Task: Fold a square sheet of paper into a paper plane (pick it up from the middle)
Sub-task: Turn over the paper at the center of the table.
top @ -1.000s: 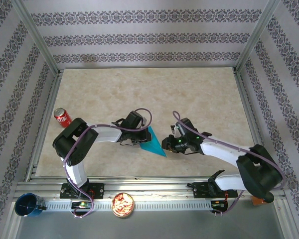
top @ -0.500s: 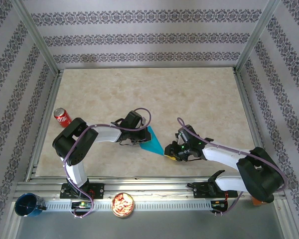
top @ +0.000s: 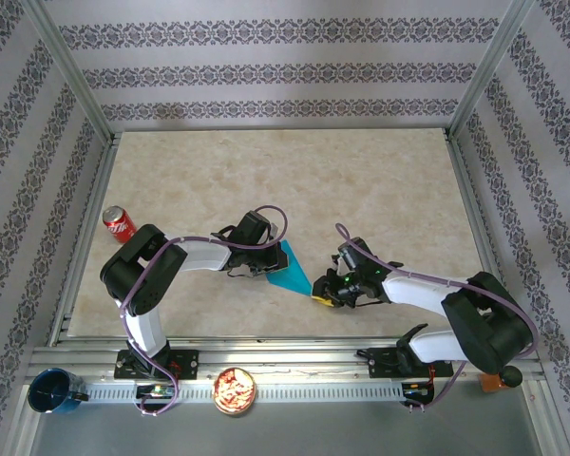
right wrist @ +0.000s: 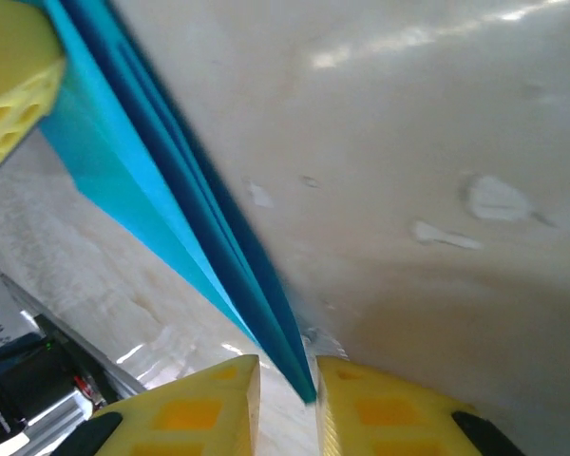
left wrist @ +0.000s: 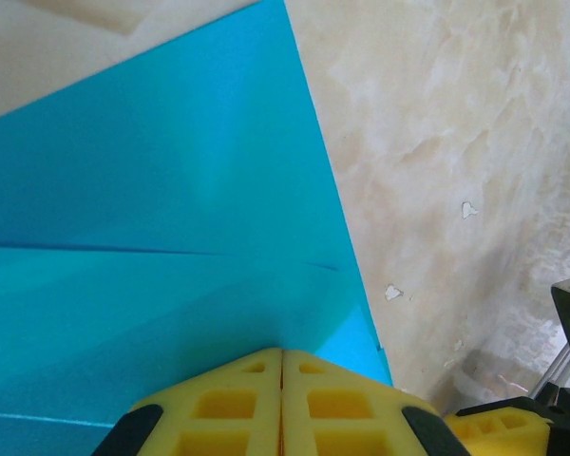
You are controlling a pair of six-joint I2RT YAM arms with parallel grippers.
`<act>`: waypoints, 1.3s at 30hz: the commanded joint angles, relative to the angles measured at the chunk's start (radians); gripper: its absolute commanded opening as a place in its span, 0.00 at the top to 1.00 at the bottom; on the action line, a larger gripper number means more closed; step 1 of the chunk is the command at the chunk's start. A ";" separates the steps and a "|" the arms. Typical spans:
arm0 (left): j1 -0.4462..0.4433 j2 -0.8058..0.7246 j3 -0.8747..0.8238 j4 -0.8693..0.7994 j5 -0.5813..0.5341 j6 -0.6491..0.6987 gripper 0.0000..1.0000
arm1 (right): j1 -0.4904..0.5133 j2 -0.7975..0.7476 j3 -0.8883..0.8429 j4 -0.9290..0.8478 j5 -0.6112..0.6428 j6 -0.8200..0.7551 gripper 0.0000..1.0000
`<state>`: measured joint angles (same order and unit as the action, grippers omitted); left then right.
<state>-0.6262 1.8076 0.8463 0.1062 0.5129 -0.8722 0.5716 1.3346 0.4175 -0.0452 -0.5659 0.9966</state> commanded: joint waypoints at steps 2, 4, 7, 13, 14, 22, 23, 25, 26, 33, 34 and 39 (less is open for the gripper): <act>0.008 0.038 -0.001 -0.018 -0.016 0.001 0.92 | -0.016 0.011 0.001 0.087 -0.028 0.025 0.76; 0.007 0.042 0.000 -0.014 -0.011 -0.002 0.92 | -0.019 0.013 0.002 0.093 -0.028 0.027 0.75; 0.008 0.042 -0.001 -0.011 -0.013 -0.005 0.92 | -0.024 0.012 0.001 0.099 -0.025 0.027 0.74; 0.008 0.045 0.002 0.013 0.000 -0.020 0.92 | -0.040 0.026 0.008 0.119 -0.041 0.008 0.73; 0.008 0.047 0.001 0.018 0.005 -0.023 0.92 | -0.046 0.033 0.013 0.125 -0.046 0.004 0.73; 0.010 0.026 -0.002 0.070 0.047 -0.057 0.90 | -0.066 0.075 0.041 0.170 -0.083 -0.032 0.83; 0.013 0.019 0.000 0.078 0.061 -0.065 0.90 | -0.070 0.075 0.044 0.171 -0.095 -0.035 0.84; 0.014 -0.012 -0.004 0.090 0.074 -0.073 0.90 | -0.073 0.063 0.046 0.169 -0.103 -0.045 0.89; 0.016 -0.035 -0.004 0.082 0.071 -0.070 0.89 | -0.074 0.052 0.047 0.166 -0.103 -0.052 0.90; 0.043 -0.265 0.003 -0.052 -0.019 0.004 0.71 | -0.078 -0.055 0.086 0.062 -0.109 -0.140 0.90; 0.046 -0.298 0.004 -0.076 -0.040 0.022 0.70 | -0.078 -0.080 0.094 0.041 -0.096 -0.157 0.90; 0.055 -0.476 0.018 -0.220 -0.170 0.128 0.58 | -0.073 -0.222 0.181 -0.136 0.035 -0.328 0.93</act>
<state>-0.5827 1.3991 0.8486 0.0200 0.4454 -0.8383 0.5056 1.1893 0.5339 -0.0570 -0.6178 0.8112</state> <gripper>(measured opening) 0.406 0.075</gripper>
